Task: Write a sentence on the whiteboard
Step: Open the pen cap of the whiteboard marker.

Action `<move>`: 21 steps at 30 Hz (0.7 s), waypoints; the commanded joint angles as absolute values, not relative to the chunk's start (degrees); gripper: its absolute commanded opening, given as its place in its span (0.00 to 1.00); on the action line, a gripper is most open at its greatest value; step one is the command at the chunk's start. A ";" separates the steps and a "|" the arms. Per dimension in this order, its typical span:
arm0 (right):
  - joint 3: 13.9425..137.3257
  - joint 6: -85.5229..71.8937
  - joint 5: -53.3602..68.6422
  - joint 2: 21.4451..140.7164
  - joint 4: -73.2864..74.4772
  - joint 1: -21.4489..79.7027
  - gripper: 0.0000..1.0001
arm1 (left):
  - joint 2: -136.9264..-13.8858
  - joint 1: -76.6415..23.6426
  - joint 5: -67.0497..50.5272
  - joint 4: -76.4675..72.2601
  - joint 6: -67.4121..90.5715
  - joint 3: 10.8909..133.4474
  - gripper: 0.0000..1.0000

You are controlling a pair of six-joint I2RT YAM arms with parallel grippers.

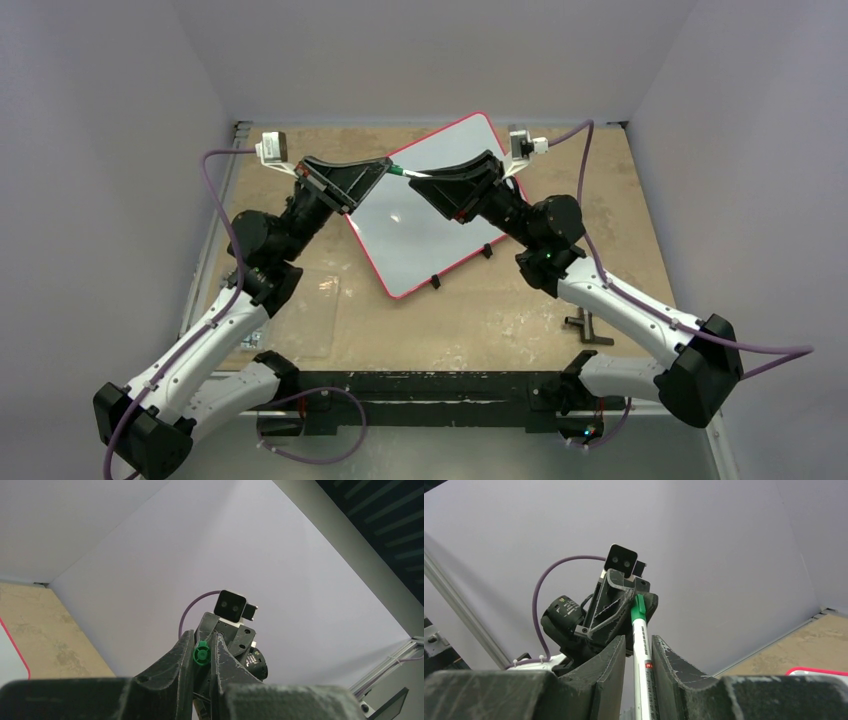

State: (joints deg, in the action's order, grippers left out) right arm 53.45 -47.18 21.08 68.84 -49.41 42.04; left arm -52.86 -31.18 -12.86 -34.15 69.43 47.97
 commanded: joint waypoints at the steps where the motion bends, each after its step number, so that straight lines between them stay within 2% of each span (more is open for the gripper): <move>1: 56.37 -46.87 20.03 68.51 -52.08 42.36 0.26 | -52.17 -31.62 -15.57 -34.74 68.64 47.42 0.00; 13: 56.34 -47.21 19.86 69.17 -52.88 42.35 0.19 | -51.89 -31.61 -15.99 -34.48 69.15 46.72 0.00; 19: 56.05 -47.21 19.23 69.06 -53.22 42.35 0.20 | -50.88 -31.65 -15.75 -33.75 69.11 45.78 0.00; 21: 56.07 -47.21 19.29 69.24 -53.08 42.34 0.16 | -50.64 -31.72 -15.65 -33.67 69.16 45.48 0.00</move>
State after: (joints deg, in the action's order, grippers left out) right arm 53.45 -47.22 20.45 69.01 -49.80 42.06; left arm -51.57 -31.20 -13.02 -34.15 69.58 46.70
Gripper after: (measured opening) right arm 0.193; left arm 0.098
